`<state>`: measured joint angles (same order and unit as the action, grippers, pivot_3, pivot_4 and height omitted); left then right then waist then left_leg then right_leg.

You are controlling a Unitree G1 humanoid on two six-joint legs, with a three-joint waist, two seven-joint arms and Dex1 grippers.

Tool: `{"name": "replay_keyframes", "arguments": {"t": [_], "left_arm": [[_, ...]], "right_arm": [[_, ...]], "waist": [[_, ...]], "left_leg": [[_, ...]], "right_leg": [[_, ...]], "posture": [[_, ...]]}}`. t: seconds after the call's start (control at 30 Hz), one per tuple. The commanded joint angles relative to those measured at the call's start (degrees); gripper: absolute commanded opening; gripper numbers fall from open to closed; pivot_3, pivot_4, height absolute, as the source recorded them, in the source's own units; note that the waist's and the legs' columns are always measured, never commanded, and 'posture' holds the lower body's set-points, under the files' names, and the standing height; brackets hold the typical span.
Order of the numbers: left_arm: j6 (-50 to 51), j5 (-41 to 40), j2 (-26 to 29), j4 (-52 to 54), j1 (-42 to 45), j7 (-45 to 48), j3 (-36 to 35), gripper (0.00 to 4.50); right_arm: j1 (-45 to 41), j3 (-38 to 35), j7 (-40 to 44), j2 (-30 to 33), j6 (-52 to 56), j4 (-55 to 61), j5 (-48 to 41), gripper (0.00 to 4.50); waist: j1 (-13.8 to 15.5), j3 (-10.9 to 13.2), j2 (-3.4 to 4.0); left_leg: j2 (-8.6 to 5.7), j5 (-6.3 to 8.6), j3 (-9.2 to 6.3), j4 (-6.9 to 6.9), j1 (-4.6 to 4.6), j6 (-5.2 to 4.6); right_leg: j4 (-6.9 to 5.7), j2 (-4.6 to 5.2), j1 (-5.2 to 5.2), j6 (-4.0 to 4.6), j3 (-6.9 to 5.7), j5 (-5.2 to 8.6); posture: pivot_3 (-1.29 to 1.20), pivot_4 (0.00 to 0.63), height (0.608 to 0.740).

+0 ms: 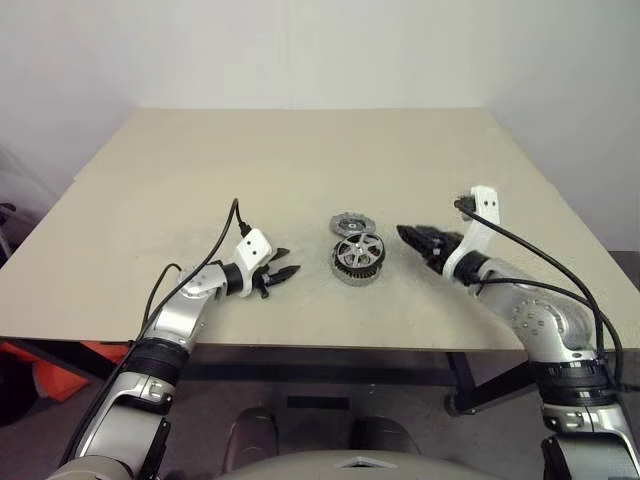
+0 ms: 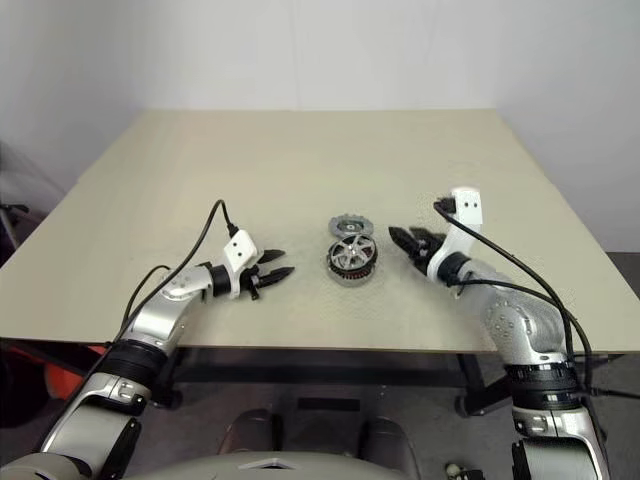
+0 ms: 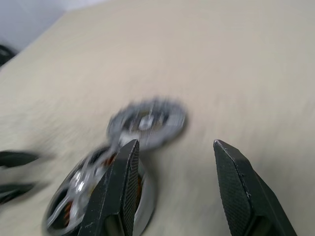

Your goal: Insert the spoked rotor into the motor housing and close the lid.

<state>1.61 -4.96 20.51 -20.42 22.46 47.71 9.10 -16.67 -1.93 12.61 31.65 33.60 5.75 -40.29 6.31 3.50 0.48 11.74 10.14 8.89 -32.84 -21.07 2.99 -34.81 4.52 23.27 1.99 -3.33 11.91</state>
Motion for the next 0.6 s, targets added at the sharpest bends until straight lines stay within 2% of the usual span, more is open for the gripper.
{"name": "replay_keyframes", "arguments": {"t": [0.03, 0.13, 0.2, 0.37, 0.5, 0.6], "left_arm": [[-1.4, 0.2, 0.0, 0.4, 1.6, -0.6, -0.6, 2.19], [-1.6, 0.3, 0.0, 0.2, 1.7, -0.9, -0.6, 2.19], [-1.7, 0.3, 0.0, 0.1, 1.8, -0.9, -0.6, 2.19], [-1.8, 0.4, -0.1, -0.2, 1.8, -1.2, -0.7, 2.19], [-1.9, 0.4, -0.3, -0.2, 1.7, -1.3, -0.7, 2.19], [-2.0, 0.4, -0.3, -0.4, 1.7, -1.5, -0.8, 2.19]], "right_arm": [[-3.0, 4.9, 1.1, 3.3, -8.6, -1.8, 15.5, 2.66], [-4.2, 13.1, 2.8, 8.5, -16.5, -2.9, 31.7, 2.66], [-4.7, 16.4, 4.5, 10.4, -20.5, -3.4, 38.4, 2.66], [-5.1, 15.8, 8.7, 8.6, -23.0, -2.3, 40.9, 2.66], [-5.1, 14.1, 10.6, 6.6, -23.1, -2.9, 41.0, 1.78], [-5.2, 13.1, 11.7, 5.7, -22.7, -2.9, 41.3, 0.69]], "waist": [[0.0, 0.0, 0.00], [0.0, 0.0, 0.00], [0.0, 0.0, 0.00], [-0.3, 0.0, 0.00], [-0.5, 0.0, 0.00], [-0.5, 0.0, 0.00]], "left_leg": [[0.00, 0.00, 0.00, -0.02, 0.01, -0.01], [0.01, 0.05, -0.03, -0.14, 0.02, -0.08], [0.00, 0.07, -0.03, -0.15, 0.04, -0.10], [0.02, 0.15, -0.03, -0.17, 0.07, -0.25], [0.03, 0.19, -0.04, -0.22, 0.09, -0.33], [0.03, 0.20, -0.04, -0.24, 0.11, -0.35]], "right_leg": [[0.00, 0.00, -0.01, 0.01, 0.00, -0.01], [-0.02, 0.00, 0.01, 0.08, -0.01, -0.05], [-0.02, 0.00, 0.00, 0.12, -0.01, -0.07], [-0.03, -0.02, -0.01, 0.19, 0.00, -0.11], [-0.06, -0.02, -0.02, 0.34, 0.00, -0.20], [-0.09, -0.02, -0.03, 0.38, 0.00, -0.22]], "posture": [[0.00, 0.000, 0.740], [0.00, 0.000, 0.740], [0.00, 0.000, 0.740], [0.00, 0.000, 0.740], [0.00, 0.000, 0.740], [0.00, 0.000, 0.740]]}}
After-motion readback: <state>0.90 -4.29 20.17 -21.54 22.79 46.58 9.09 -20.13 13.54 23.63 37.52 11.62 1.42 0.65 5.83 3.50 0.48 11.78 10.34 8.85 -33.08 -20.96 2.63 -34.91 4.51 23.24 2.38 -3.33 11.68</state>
